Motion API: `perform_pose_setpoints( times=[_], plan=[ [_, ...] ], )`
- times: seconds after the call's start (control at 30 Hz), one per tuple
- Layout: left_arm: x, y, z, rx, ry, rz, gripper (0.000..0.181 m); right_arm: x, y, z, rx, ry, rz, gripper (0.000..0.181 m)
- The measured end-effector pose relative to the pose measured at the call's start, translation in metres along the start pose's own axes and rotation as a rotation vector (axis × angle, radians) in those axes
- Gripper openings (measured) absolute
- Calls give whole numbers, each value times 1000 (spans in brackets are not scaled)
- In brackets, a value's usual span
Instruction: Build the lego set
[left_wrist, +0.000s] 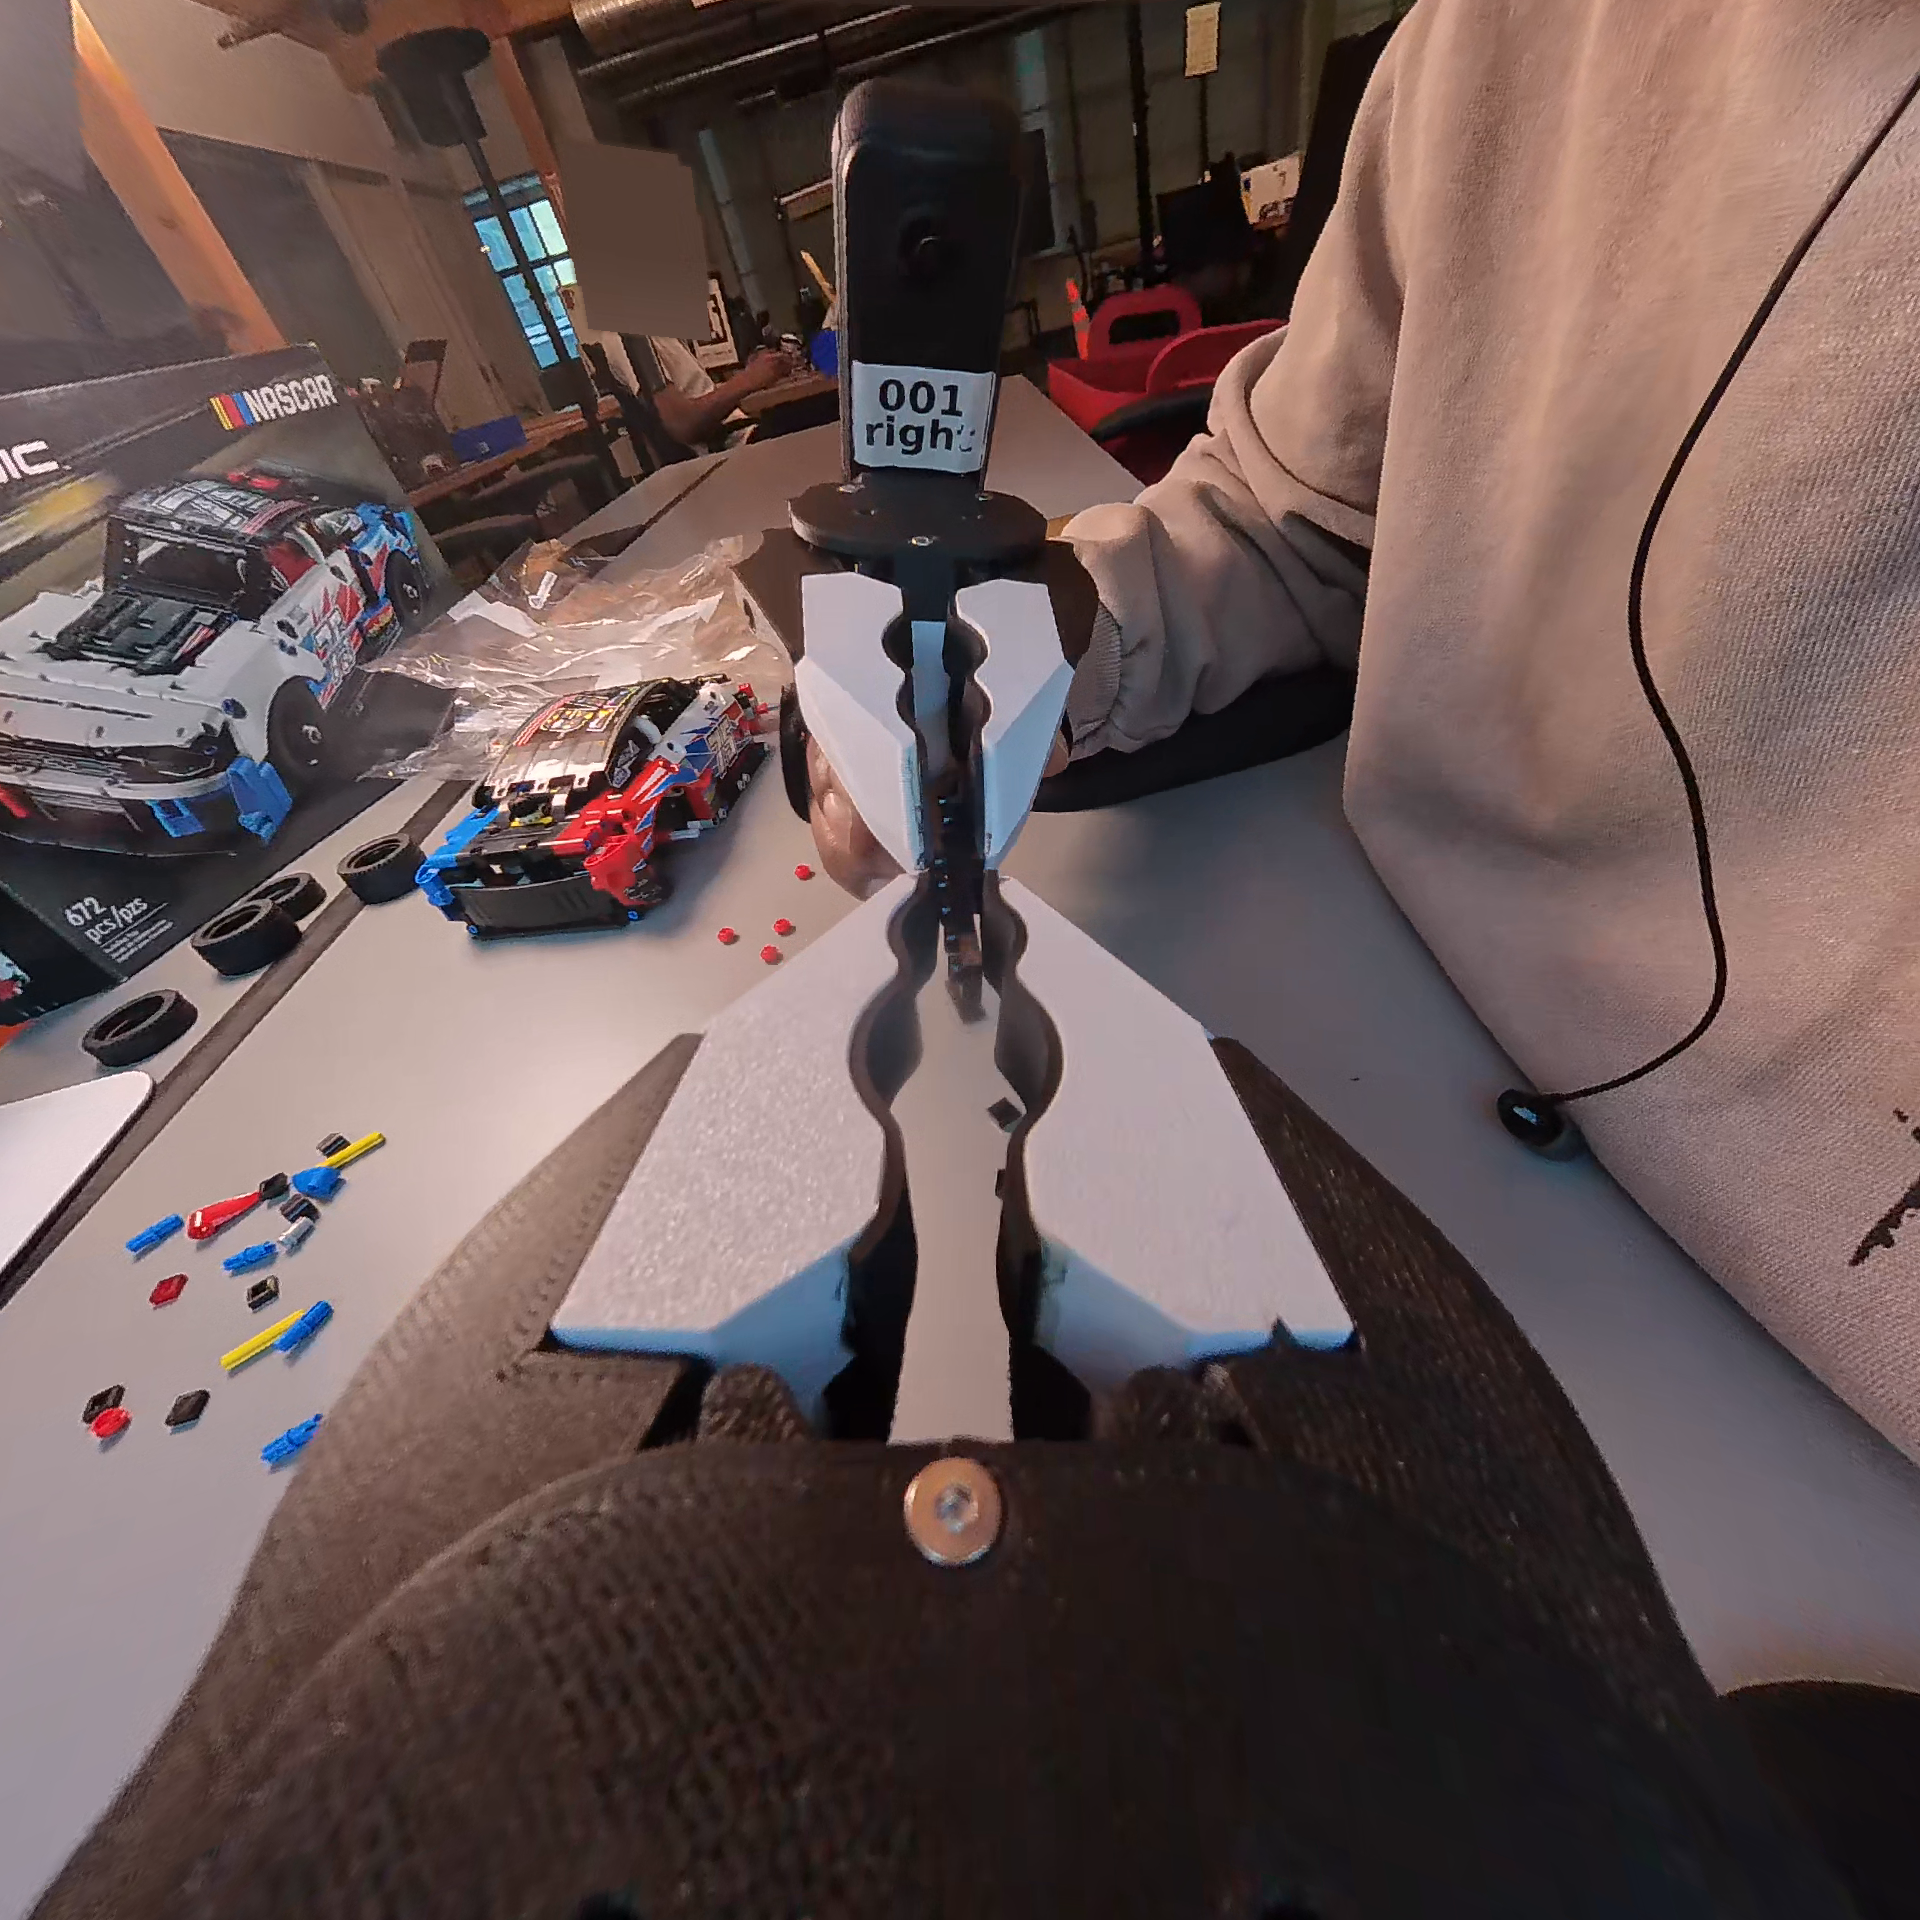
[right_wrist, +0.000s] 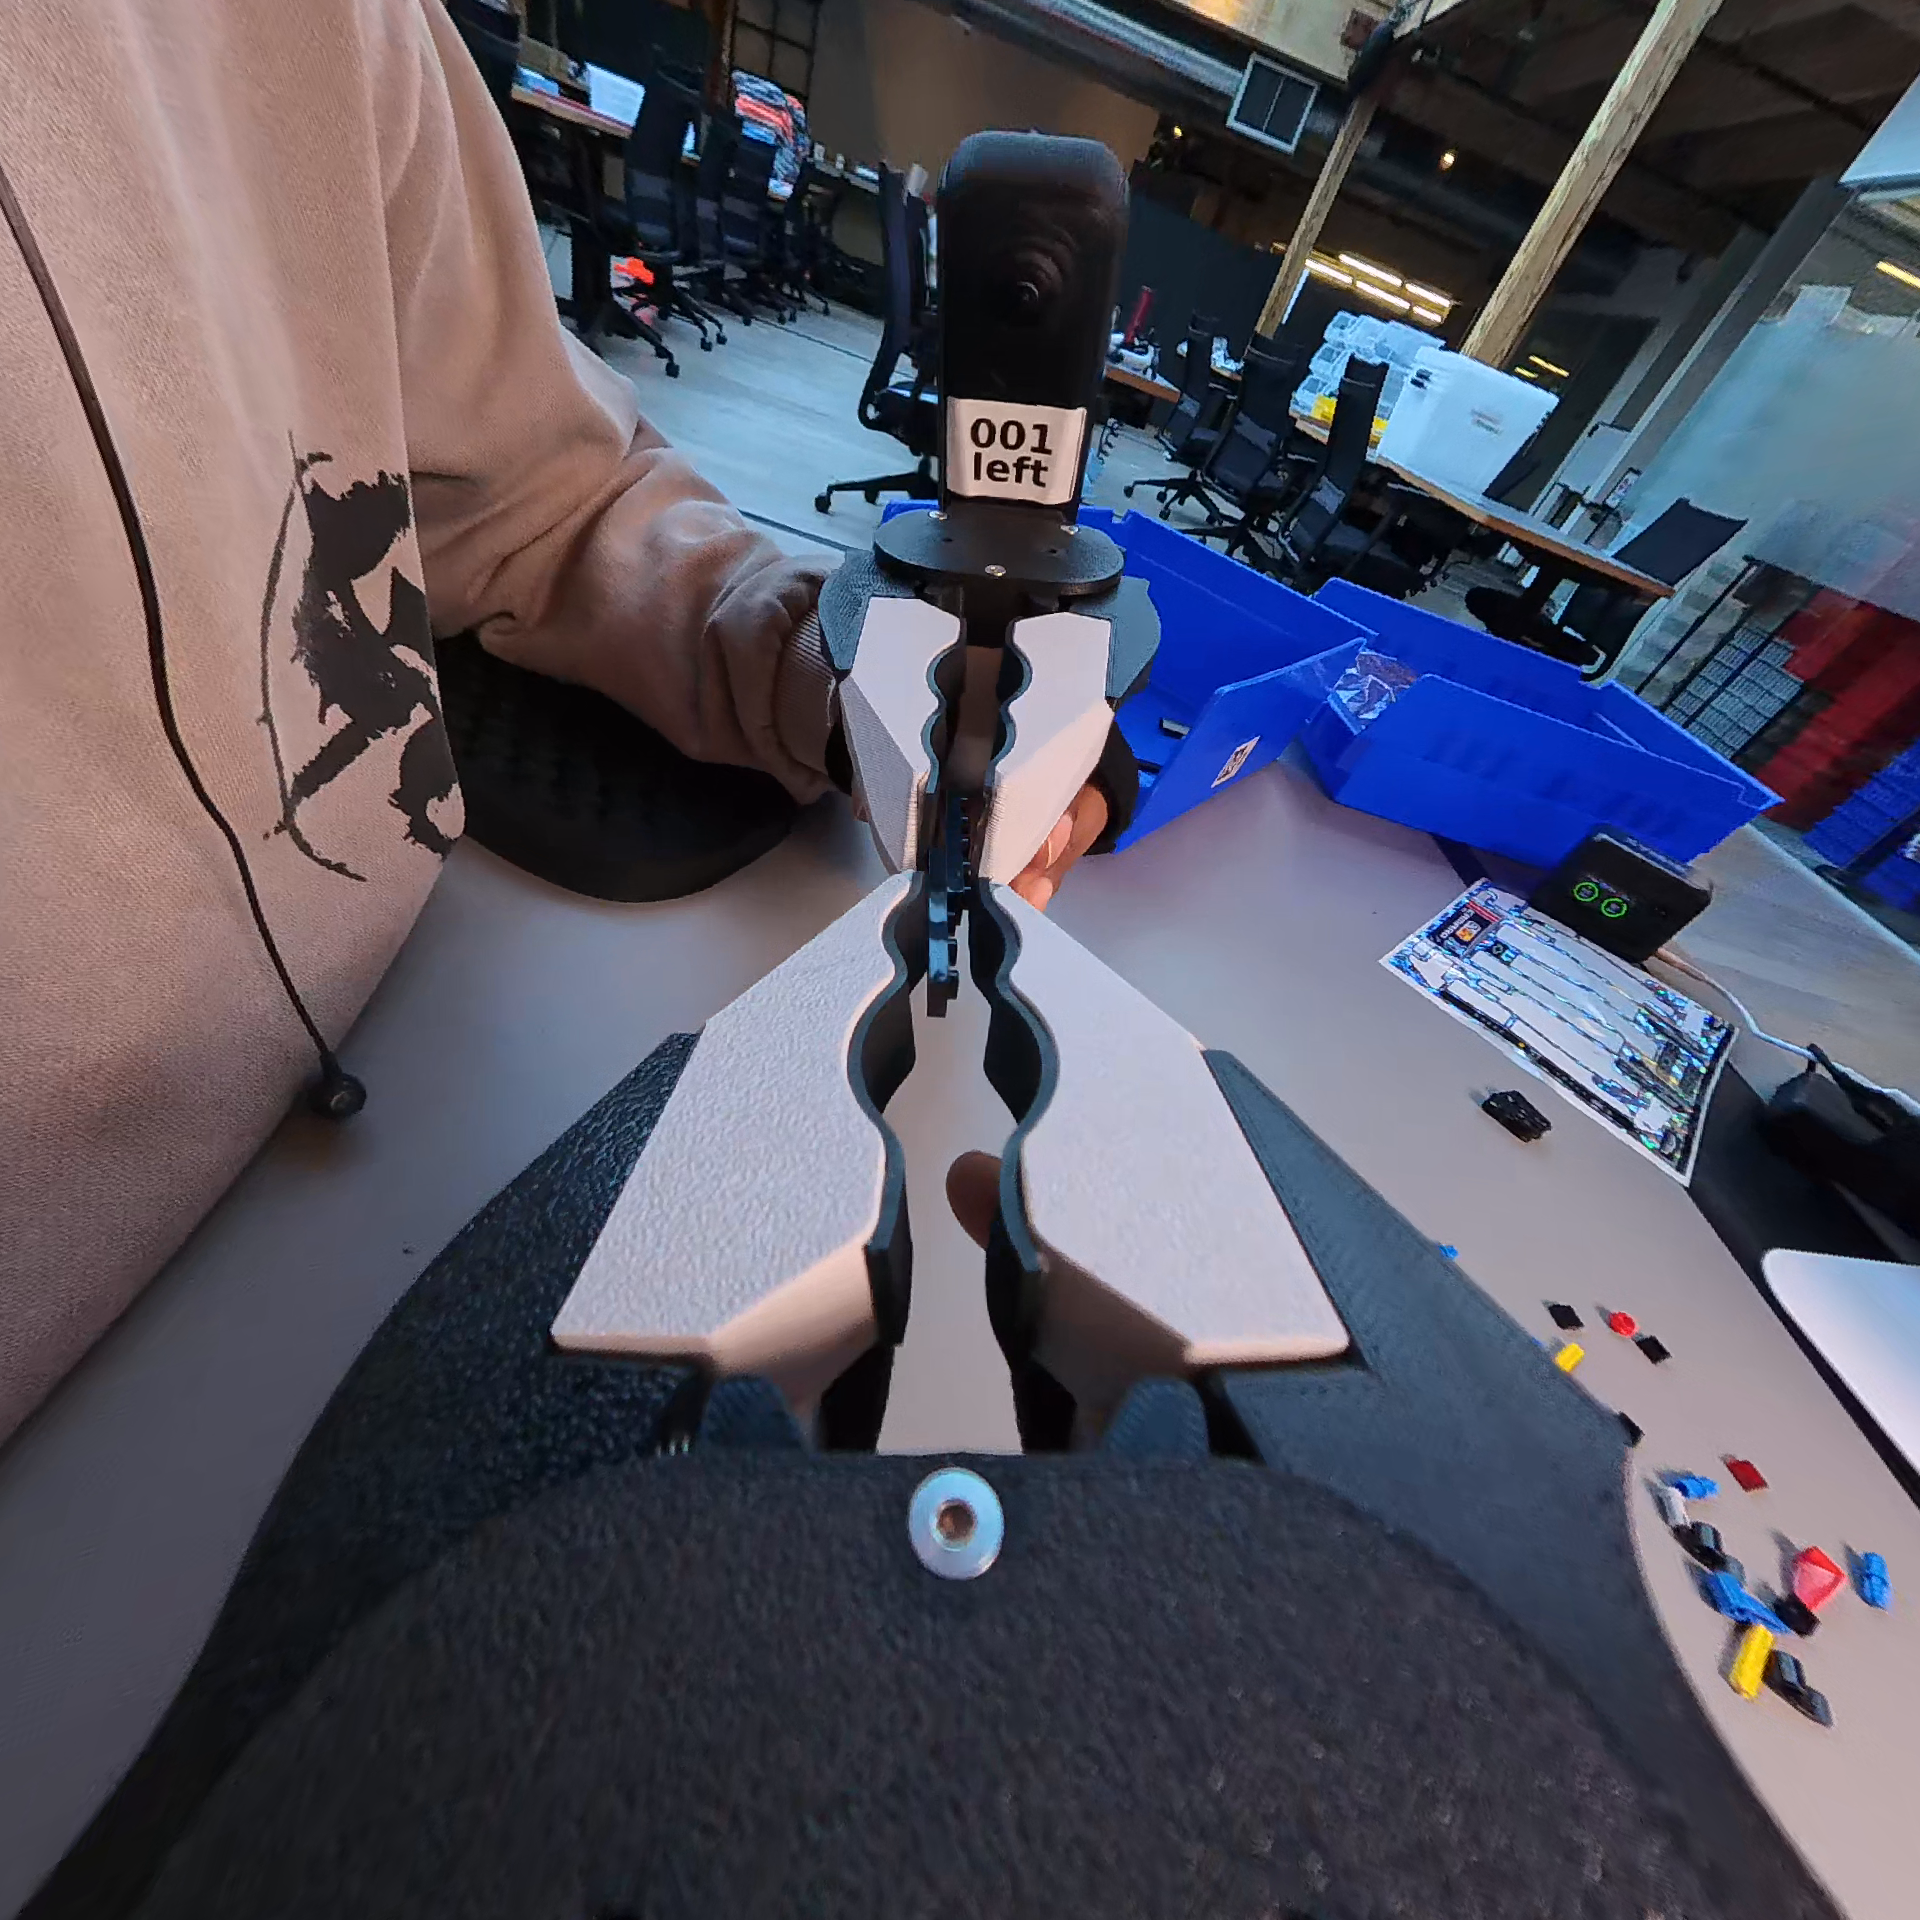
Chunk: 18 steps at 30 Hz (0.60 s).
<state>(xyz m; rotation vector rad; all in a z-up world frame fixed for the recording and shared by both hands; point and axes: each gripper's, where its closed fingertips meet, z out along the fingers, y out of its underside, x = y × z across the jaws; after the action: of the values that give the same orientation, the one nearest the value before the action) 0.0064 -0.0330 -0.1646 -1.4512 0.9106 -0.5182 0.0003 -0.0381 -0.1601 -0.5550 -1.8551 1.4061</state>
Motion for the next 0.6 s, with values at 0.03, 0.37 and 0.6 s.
perform_pose_setpoints(
  times=[0.03,0.37,0.6],
  plan=[
    [0,1,0,-5,2,-3,6,0,1,0,-4,0,-1,5],
    [-17,13,-5,44,18,-264,23,14,15,-2,-74,109,-170,5],
    [-14,23,2,-4,66,-402,21,13,25,2,-173,187,-468,6]
  ],
)
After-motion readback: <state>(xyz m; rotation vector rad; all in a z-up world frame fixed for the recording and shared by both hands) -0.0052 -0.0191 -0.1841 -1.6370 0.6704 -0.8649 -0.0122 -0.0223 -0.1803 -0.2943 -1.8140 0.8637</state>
